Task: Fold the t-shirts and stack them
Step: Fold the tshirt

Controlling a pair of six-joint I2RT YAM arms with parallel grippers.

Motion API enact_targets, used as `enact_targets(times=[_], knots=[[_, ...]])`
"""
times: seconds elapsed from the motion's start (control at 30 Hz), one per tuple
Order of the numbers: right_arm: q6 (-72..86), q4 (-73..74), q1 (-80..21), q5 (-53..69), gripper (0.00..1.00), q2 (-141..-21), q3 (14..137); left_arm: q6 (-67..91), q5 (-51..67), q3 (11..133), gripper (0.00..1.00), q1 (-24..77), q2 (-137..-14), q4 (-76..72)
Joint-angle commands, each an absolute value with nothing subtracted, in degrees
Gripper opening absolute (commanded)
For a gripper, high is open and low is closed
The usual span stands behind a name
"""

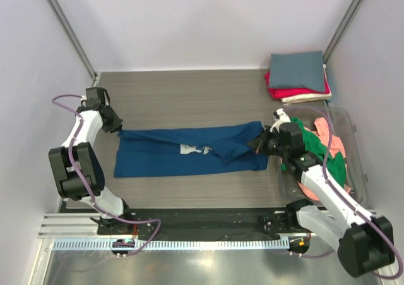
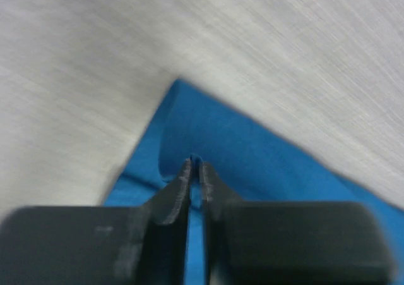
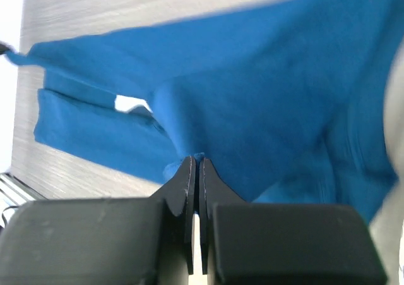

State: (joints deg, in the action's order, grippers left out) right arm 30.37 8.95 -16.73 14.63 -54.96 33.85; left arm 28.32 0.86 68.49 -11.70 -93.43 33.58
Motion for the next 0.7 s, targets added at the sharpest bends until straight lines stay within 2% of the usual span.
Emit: enact_targets(times=[0.0, 0.03, 0.07, 0.13, 0.27, 0.4, 0.57, 0.67], knots=[[36.55, 13.0, -16.87, 11.08, 0.06, -47.83, 30.16, 26.1, -4.3, 66.71, 0.16, -12.04, -87.9, 35.77], [37.35, 13.62, -16.87, 10.73, 0.41, -46.33, 29.36, 26.02, -5.09, 66.45, 0.24, -12.13, -87.28, 36.47], [37.79, 14.41, -16.88, 10.46, 0.56, -44.67, 28.31, 26.1, -5.53, 66.45, 0.42, -12.22, -86.41, 36.74], [38.58, 18.09, -16.96, 7.04, 0.78, -41.41, 28.56, 27.15, -7.47, 66.45, 0.69, -12.13, -85.52, 37.26], [38.06, 20.48, -17.05, 4.39, 0.81, -40.34, 31.8, 28.21, -7.12, 66.53, 0.72, -11.78, -82.62, 35.95], [39.02, 15.93, -18.8, 6.07, 0.79, -47.88, 34.1, 28.04, -7.56, 67.67, 0.71, -7.13, -83.23, 35.33], [39.46, 15.11, -27.22, -3.3, 0.77, -64.46, 40.41, 30.67, -9.58, 68.56, 0.7, 2.17, -89.55, 37.7], [41.65, 18.19, -29.09, -5.71, 0.78, -74.57, 44.02, 32.43, -8.27, 67.24, 0.69, 4.12, -94.28, 38.06]])
